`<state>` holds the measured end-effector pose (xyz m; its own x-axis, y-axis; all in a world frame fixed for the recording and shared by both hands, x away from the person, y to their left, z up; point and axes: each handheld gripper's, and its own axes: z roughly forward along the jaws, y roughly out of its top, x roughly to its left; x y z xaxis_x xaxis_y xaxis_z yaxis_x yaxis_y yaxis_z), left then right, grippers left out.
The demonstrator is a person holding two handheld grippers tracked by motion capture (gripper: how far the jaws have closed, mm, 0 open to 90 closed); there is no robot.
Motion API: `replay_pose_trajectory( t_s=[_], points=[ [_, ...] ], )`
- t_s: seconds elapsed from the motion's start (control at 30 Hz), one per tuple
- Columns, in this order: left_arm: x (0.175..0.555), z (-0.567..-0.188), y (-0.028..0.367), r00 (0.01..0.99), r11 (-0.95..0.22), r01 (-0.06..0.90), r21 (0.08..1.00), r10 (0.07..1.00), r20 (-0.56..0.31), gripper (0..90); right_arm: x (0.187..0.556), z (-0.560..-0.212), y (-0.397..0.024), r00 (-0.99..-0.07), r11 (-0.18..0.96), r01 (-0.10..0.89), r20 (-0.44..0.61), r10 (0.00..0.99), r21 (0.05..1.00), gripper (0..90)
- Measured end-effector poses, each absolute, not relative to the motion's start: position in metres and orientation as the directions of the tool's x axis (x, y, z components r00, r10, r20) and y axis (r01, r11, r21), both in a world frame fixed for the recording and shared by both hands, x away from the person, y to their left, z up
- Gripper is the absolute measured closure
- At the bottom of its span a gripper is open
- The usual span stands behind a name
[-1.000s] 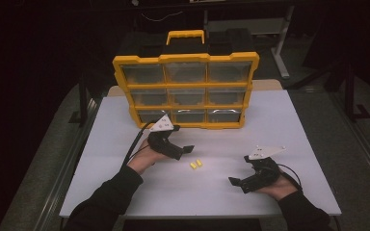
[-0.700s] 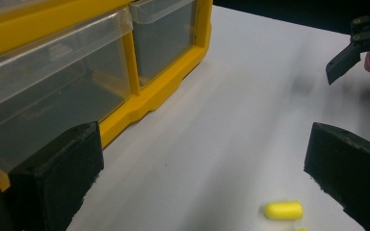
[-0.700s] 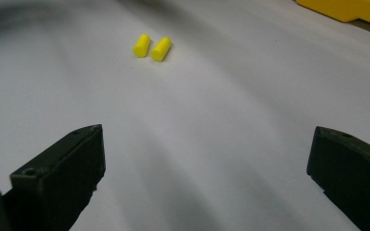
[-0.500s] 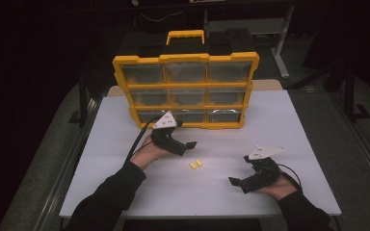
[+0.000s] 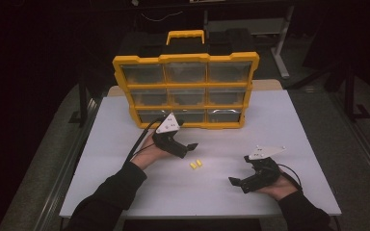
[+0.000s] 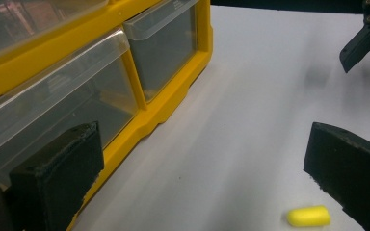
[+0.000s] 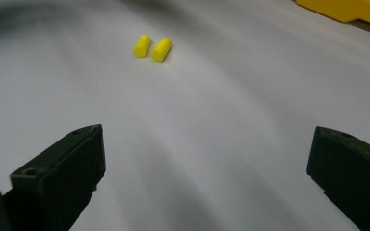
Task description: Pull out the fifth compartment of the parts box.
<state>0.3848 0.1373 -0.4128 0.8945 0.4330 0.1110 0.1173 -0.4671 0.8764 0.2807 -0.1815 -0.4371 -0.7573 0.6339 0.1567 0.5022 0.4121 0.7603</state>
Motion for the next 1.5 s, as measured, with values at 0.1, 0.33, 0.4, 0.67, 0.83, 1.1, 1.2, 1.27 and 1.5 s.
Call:
replay_pose_trajectory(
  t_s=[0.1, 0.33, 0.4, 0.67, 0.83, 1.1, 1.2, 1.27, 1.5],
  points=[
    [0.383, -0.413, 0.136, 0.894, -0.486, 0.093, 0.869, 0.425, 0.142, 0.0, 0.281, -0.437, -0.182, -0.757, 0.412, 0.502, 0.156, 0.634, 0.761, 0.0],
    [0.379, -0.414, 0.133, 0.891, -0.522, 0.049, 0.852, 0.408, 0.198, 0.0, 0.280, -0.437, -0.182, -0.758, 0.412, 0.501, 0.157, 0.633, 0.761, 0.0],
    [0.378, -0.415, 0.132, 0.890, -0.532, 0.037, 0.846, 0.402, 0.214, 0.0, 0.280, -0.437, -0.182, -0.758, 0.411, 0.502, 0.158, 0.633, 0.761, 0.0],
    [0.377, -0.416, 0.132, 0.882, -0.557, 0.008, 0.831, 0.395, 0.256, 0.0, 0.280, -0.437, -0.182, -0.757, 0.411, 0.502, 0.157, 0.634, 0.761, 0.0],
    [0.376, -0.416, 0.133, 0.879, -0.568, -0.014, 0.823, 0.386, 0.282, 0.0, 0.280, -0.437, -0.182, -0.758, 0.411, 0.501, 0.157, 0.634, 0.761, 0.0],
    [0.374, -0.416, 0.133, 0.866, -0.590, -0.050, 0.806, 0.377, 0.329, 0.0, 0.280, -0.437, -0.181, -0.758, 0.413, 0.501, 0.155, 0.633, 0.761, 0.0],
    [0.373, -0.415, 0.134, 0.860, -0.592, -0.058, 0.804, 0.379, 0.342, 0.0, 0.280, -0.437, -0.181, -0.759, 0.413, 0.500, 0.154, 0.633, 0.761, 0.0],
    [0.374, -0.415, 0.135, 0.857, -0.592, -0.063, 0.804, 0.380, 0.347, 0.0, 0.280, -0.437, -0.181, -0.758, 0.412, 0.501, 0.155, 0.634, 0.761, 0.0],
    [0.373, -0.414, 0.137, 0.847, -0.596, -0.080, 0.799, 0.382, 0.369, 0.0, 0.280, -0.437, -0.181, -0.760, 0.415, 0.499, 0.153, 0.632, 0.761, 0.0]
  ],
)
